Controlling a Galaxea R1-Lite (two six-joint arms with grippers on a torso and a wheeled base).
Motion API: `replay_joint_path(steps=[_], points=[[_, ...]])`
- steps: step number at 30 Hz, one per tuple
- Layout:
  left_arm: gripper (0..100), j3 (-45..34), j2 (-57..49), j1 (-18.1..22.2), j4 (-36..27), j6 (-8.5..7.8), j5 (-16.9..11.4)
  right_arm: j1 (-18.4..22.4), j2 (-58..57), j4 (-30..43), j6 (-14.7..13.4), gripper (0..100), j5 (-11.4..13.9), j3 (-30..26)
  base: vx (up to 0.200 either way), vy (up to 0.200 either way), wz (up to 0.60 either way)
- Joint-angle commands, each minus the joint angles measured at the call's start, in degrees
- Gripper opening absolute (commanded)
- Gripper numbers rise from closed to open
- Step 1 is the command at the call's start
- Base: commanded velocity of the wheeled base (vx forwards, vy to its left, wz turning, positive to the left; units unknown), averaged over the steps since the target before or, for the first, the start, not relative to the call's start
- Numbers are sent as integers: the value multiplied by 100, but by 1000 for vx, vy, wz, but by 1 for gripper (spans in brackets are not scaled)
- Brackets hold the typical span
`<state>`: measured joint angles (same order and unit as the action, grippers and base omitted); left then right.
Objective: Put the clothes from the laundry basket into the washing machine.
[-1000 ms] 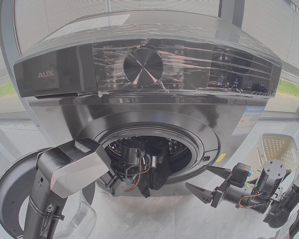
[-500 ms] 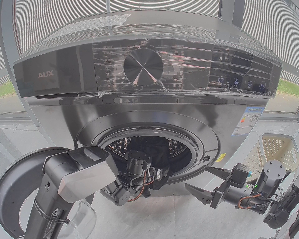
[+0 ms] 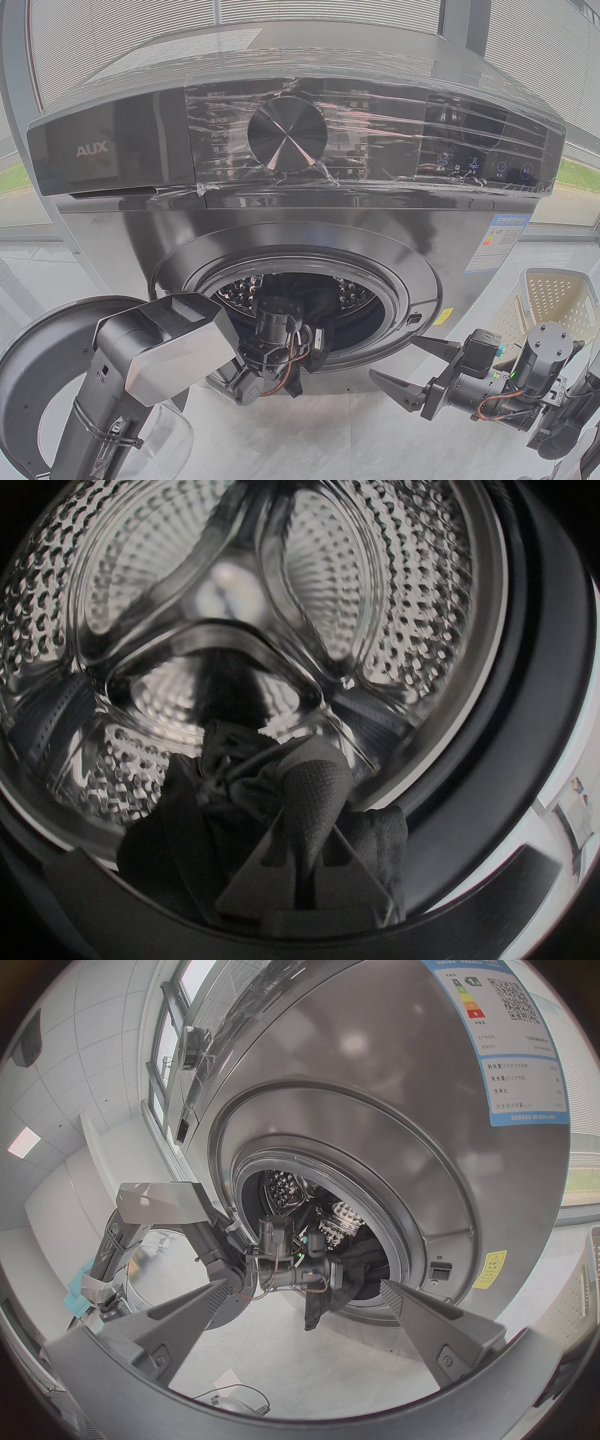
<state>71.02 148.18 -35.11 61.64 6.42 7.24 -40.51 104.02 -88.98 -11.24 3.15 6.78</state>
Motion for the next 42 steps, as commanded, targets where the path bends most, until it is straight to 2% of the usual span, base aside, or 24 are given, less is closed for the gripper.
replay_joint_path(steps=[1,4,5,6,9,20,21,25,28,29,30,34,42], points=[[0,1028,133,277,33,-18,383,-18,4,-32,-1,100,2,-1,0,0,0],[0,1748,300,426,59,-18,568,-18,-5,-32,-1,100,2,-1,0,0,0],[0,1748,300,426,59,-18,568,-18,-5,-32,-1,100,2,-1,0,0,0],[0,2126,423,487,59,-18,735,-18,-5,-32,-1,100,2,-1,0,0,0],[0,2557,590,540,59,-27,875,-27,-14,-32,-1,100,-7,-10,0,0,0],[0,2460,572,505,85,-10,875,-27,-5,-32,-1,100,2,-10,0,0,0],[100,2390,546,496,94,-10,875,-27,-5,-32,-1,100,2,-10,0,0,0],[100,1907,335,382,77,26,823,-27,4,-32,-1,100,2,-10,0,0,0],[100,1124,-34,320,-11,17,629,-27,13,-32,-1,100,2,-19,0,0,0],[100,1124,-34,320,-11,17,629,-27,13,-32,-1,100,2,-19,0,0,0],[100,667,-201,241,-64,26,357,-27,22,-32,-1,100,2,-27,0,0,0],[100,-133,-439,197,-82,26,49,-27,109,-32,-1,100,2,-27,0,0,0],[100,-300,-307,215,-73,-1,-21,-36,136,-32,-10,100,-7,-19,0,0,0]])
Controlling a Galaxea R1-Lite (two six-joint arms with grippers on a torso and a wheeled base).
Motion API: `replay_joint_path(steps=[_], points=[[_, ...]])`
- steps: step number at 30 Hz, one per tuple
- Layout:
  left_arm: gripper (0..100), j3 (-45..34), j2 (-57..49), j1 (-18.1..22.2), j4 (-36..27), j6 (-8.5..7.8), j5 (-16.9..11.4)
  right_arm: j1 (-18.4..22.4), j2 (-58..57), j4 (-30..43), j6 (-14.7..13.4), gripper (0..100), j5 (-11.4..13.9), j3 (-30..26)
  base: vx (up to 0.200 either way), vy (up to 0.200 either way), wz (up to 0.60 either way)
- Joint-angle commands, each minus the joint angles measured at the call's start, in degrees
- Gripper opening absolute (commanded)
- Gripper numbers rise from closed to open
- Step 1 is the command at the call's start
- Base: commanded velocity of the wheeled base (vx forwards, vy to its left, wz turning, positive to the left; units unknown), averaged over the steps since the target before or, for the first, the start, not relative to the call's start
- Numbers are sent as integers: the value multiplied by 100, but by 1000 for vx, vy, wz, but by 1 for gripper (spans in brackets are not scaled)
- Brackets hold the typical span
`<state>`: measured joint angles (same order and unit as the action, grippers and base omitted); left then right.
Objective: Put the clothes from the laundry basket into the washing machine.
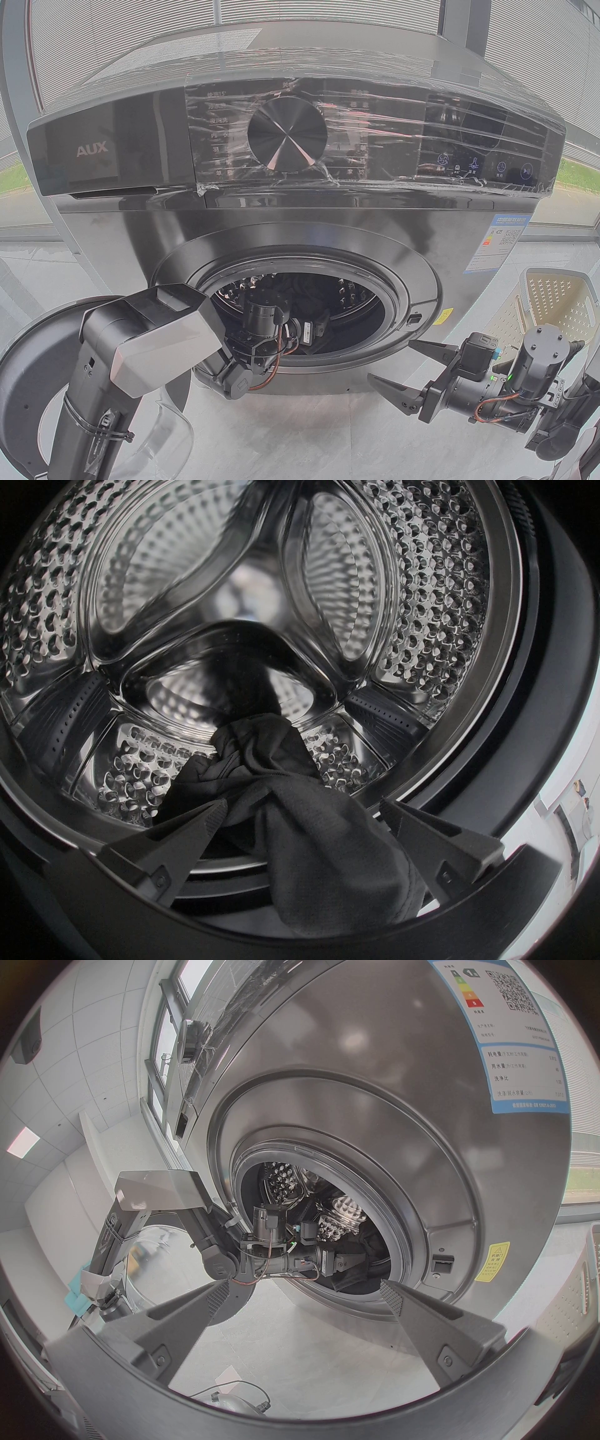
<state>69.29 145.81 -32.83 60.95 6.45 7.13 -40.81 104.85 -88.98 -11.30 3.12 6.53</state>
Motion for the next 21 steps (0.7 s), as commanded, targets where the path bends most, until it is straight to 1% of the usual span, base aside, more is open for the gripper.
replay_joint_path(steps=[1,5,6,13,17,18,19,20,21], points=[[100,-126,-70,-13,-4,-3,-10,-6,53,-32,-4,100,-4,6,0,0,0],[100,-30,123,-22,4,-3,-10,3,27,-32,5,100,4,15,0,0,0],[0,-12,149,-22,13,-3,-10,12,9,-32,5,100,4,15,0,0,0],[0,269,343,-13,75,14,-10,21,-35,-41,5,100,13,23,0,0,0],[0,647,422,-4,233,41,43,30,-44,-41,14,100,13,50,0,0,0],[0,1078,536,5,400,67,131,56,-70,-32,14,100,13,94,0,0,0],[0,1122,554,5,409,67,139,56,-88,-32,14,100,13,94,0,0,0],[0,1623,721,49,549,41,342,65,-149,-32,14,100,13,102,0,0,0],[0,1904,791,66,558,32,491,65,-184,-23,14,100,13,102,0,0,0]])
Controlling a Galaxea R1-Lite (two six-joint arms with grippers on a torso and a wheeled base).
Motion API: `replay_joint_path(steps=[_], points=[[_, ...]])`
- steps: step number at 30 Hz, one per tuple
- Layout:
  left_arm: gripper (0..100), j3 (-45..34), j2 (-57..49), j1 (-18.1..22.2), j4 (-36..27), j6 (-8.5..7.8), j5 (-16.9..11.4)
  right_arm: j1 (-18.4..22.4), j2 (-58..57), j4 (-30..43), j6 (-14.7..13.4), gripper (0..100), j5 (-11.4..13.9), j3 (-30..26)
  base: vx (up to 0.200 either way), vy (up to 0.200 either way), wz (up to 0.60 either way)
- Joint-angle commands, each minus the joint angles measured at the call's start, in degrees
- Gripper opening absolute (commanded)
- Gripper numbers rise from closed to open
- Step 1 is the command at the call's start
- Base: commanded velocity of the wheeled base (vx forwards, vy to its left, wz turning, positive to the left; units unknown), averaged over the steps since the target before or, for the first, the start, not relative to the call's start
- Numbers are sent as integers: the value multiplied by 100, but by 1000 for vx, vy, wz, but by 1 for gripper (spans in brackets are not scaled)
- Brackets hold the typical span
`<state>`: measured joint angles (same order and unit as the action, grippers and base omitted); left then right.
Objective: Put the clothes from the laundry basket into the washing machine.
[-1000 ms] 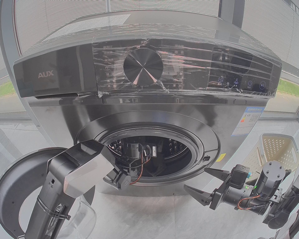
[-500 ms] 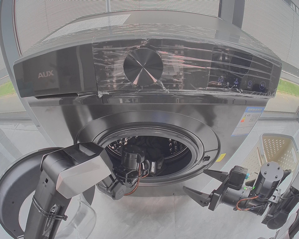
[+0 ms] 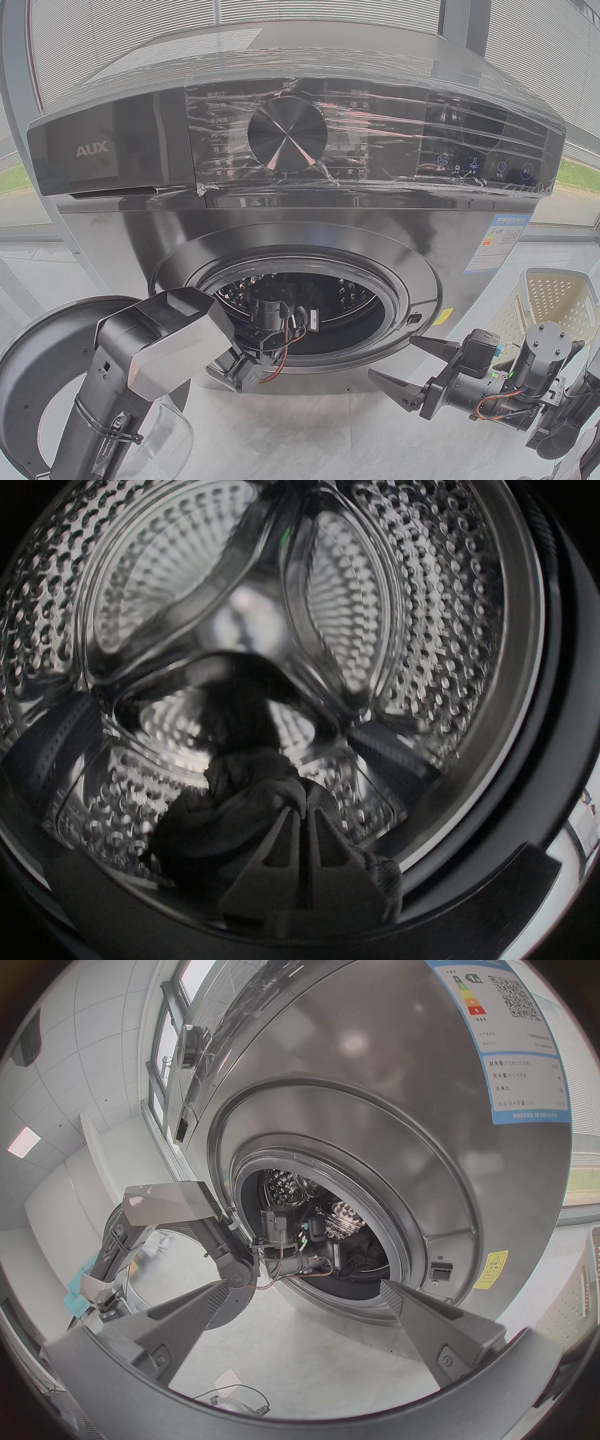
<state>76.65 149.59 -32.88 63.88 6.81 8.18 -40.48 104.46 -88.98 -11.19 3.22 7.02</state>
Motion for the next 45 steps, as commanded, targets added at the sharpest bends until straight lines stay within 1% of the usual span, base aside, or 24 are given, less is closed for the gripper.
replay_joint_path(steps=[1,3,5,6,9,12,17,18,21,23,26,27,28,29,30,33,34,35,36,37,39,40,42,45], points=[[0,1370,483,97,265,-13,456,32,-154,-32,3,100,3,54,0,0,0],[0,1721,642,176,274,-40,579,32,-154,-32,3,100,3,54,0,0,0],[0,1756,659,176,274,-40,579,23,-154,-32,3,100,3,54,0,0,0],[0,2011,791,194,274,-66,597,14,-145,-32,3,100,3,54,0,0,0],[0,2275,940,256,274,-119,720,14,-137,-32,3,100,3,54,0,0,0],[0,2345,1002,282,274,-172,729,6,-137,-32,3,100,3,54,0,0,0],[0,2284,967,273,274,-172,729,6,-110,-32,3,100,3,45,0,0,0],[100,2266,958,273,283,-172,729,6,-101,-32,3,100,-5,45,0,0,0],[100,2205,940,256,292,-137,729,-12,-101,-32,3,100,-5,45,0,0,0],[100,1739,712,194,327,-128,729,-3,-101,-32,3,100,-5,36,0,0,0],[100,790,105,-52,388,-84,720,6,-101,-32,3,100,-5,27,0,0,0],[100,315,-193,-166,415,-57,720,6,-110,-32,3,100,-5,27,0,0,0],[100,262,-229,-175,424,-57,720,14,-119,-32,3,100,-5,27,0,0,0],[100,-441,-730,-377,494,-49,729,23,-128,-32,3,100,-5,27,0,0,0],[100,-652,-888,-430,512,-49,729,32,-137,-32,3,100,-5,19,0,0,0],[100,-1891,-1802,-755,512,22,729,41,-154,-32,3,100,-5,-8,0,0,0],[100,-2471,-2224,-931,512,57,729,49,-154,-32,3,100,-5,-8,0,0,0],[100,-2770,-2426,-1054,520,83,729,49,-145,-32,3,100,-5,-8,0,0,0],[100,-3341,-2804,-1318,520,154,729,49,-137,-32,3,100,-5,1,0,0,0],[100,-3552,-2953,-1414,529,206,729,49,-128,-32,3,100,-5,-8,0,0,0],[100,-4123,-3489,-1704,520,444,729,49,-110,-32,20,100,-23,-34,0,0,0],[100,-4387,-3788,-1854,512,602,729,49,-119,-32,20,100,-32,-69,0,0,0],[100,-4747,-4236,-1986,503,769,738,49,-154,-32,29,100,-41,-148,0,0,0],[100,-5196,-5036,-2047,459,795,852,76,-224,-32,29,100,-49,-245,0,0,0]])
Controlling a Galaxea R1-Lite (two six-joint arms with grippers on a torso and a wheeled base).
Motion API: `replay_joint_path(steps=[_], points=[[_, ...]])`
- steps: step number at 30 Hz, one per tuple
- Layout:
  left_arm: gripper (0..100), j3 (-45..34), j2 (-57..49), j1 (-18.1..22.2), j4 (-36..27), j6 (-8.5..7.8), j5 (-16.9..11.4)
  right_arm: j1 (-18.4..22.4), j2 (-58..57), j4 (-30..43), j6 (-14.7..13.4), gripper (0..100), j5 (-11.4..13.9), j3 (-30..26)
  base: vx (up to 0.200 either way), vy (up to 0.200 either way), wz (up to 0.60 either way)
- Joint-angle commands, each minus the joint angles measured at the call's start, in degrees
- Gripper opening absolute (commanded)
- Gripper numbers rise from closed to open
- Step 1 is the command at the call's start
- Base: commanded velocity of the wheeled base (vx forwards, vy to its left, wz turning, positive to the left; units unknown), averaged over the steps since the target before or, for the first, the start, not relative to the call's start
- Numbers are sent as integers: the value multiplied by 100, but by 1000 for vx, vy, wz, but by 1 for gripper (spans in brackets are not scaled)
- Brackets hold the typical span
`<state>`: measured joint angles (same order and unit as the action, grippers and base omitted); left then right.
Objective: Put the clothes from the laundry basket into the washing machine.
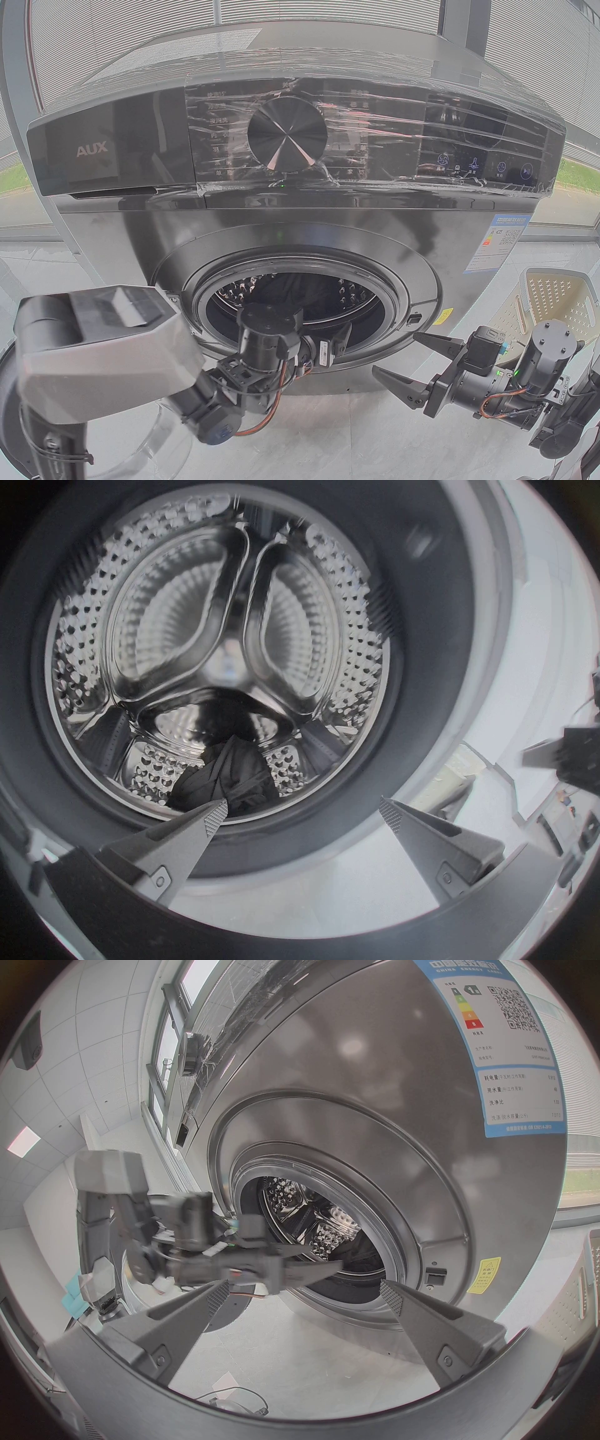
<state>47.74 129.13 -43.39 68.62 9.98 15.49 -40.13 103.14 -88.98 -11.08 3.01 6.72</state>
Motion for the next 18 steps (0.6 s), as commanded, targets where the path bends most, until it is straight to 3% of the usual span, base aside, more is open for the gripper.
replay_joint_path(steps=[1,6,8,9,10,12,13,18], points=[[100,-2471,-3281,-1005,-24,487,173,40,-137,-32,18,100,-20,-241,0,0,0],[100,-3209,-4072,-988,-42,584,200,49,-277,-41,18,100,-55,-557,0,0,0],[100,-3710,-4432,-926,-24,505,507,120,-541,21,9,100,-134,-672,0,0,0],[100,-3710,-4432,-926,-24,505,507,120,-541,21,9,100,-134,-672,0,0,0],[100,-3807,-4555,-944,37,469,885,287,-743,30,62,100,-310,-672,0,0,0],[100,-3833,-4599,-926,37,461,1026,418,-805,39,71,100,-327,-672,0,0,0],[100,-3833,-4731,-856,20,381,1289,559,-840,47,106,100,-345,-672,0,0,0],[100,-4036,-4836,-407,46,267,1412,858,-910,258,141,100,-486,-672,0,0,0]])
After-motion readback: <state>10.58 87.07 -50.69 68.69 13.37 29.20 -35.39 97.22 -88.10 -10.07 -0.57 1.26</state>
